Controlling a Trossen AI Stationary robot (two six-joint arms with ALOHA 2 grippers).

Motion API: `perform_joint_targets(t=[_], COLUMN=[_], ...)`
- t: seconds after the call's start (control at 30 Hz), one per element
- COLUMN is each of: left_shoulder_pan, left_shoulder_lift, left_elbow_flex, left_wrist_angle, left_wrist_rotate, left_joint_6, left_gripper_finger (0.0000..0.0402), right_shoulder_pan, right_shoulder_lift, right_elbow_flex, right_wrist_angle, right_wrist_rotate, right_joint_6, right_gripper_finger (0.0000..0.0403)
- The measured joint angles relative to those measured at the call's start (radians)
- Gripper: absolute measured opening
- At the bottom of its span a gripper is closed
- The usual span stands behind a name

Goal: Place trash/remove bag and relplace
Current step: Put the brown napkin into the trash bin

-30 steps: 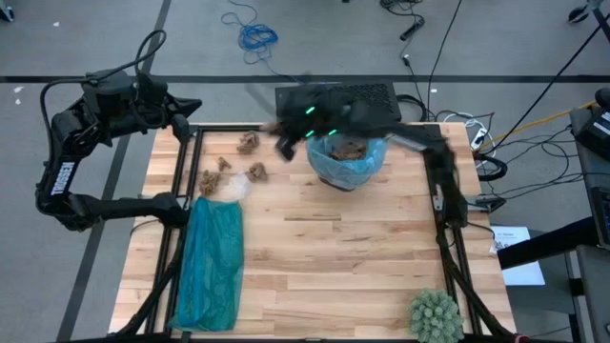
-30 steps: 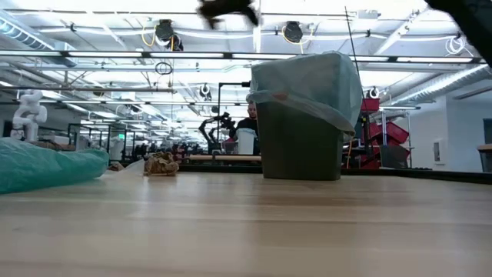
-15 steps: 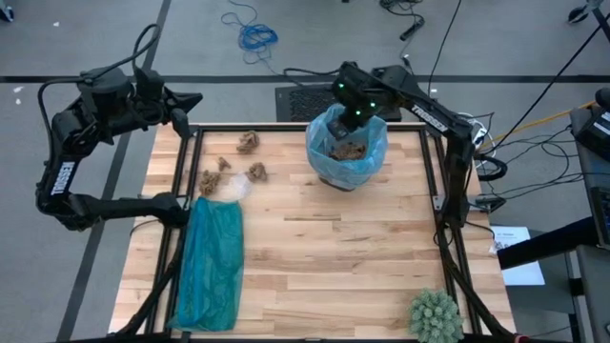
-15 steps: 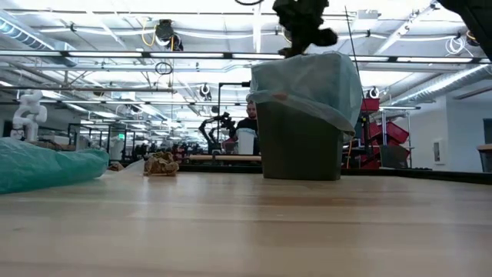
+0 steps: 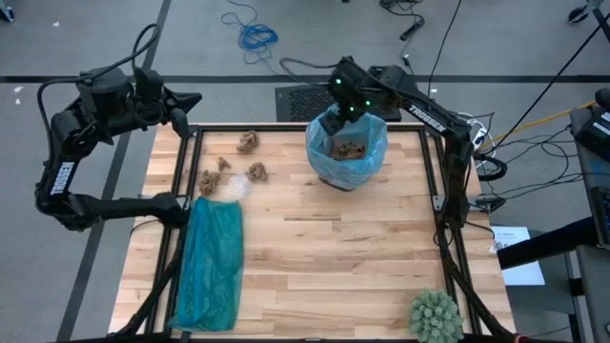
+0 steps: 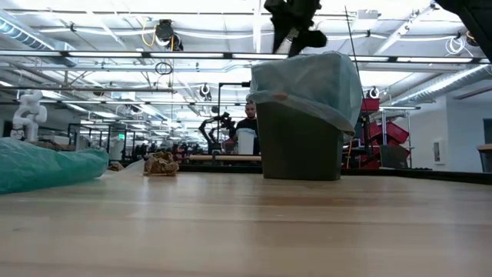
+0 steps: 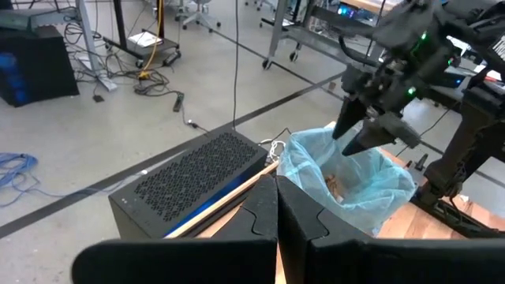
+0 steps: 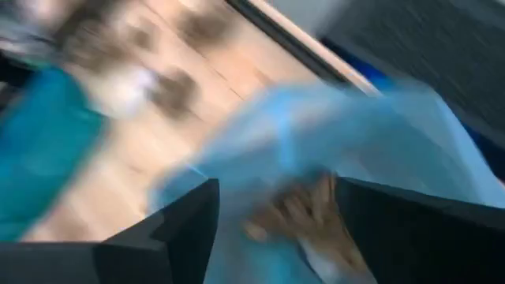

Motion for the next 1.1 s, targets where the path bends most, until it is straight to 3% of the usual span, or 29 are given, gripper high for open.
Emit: perform_joint_targets(t=[0.17,0.37,0.53,0.8,1.1], left_shoulder_pan=[0.000,0.000,0.000,0.000,0.000], left_shoulder_lift=[0.000,-0.008,-0.010,-0.009,-0.008], left_elbow_flex=[0.000,0.000,0.001,0.001,0.001], left_wrist_angle=[0.006,0.123,0.148,0.095,0.040], left_wrist_rotate=[0.000,0.000,0.000,-0.001,-0.001], left_joint_6=[0.000,0.000,0.000,0.000,0.000], left_gripper_finger=[0.0000,0.0000,0.0000,0.0000,0.0000], right_shoulder_pan=[0.101,0.167,0.197,0.232,0.248], right_shoulder_lift=[0.016,0.161,0.308,0.525,0.626], right_elbow_flex=[0.001,0.001,0.000,0.000,0.002], right_wrist_angle=[0.318,0.541,0.640,0.764,0.919], right_wrist_rotate=[-0.167,-0.160,-0.160,-0.125,0.044], right_joint_6=[-0.148,-0.181,-0.190,-0.195,-0.192], right_gripper_finger=[0.0240,0.0203,0.0197,0.0196,0.0196])
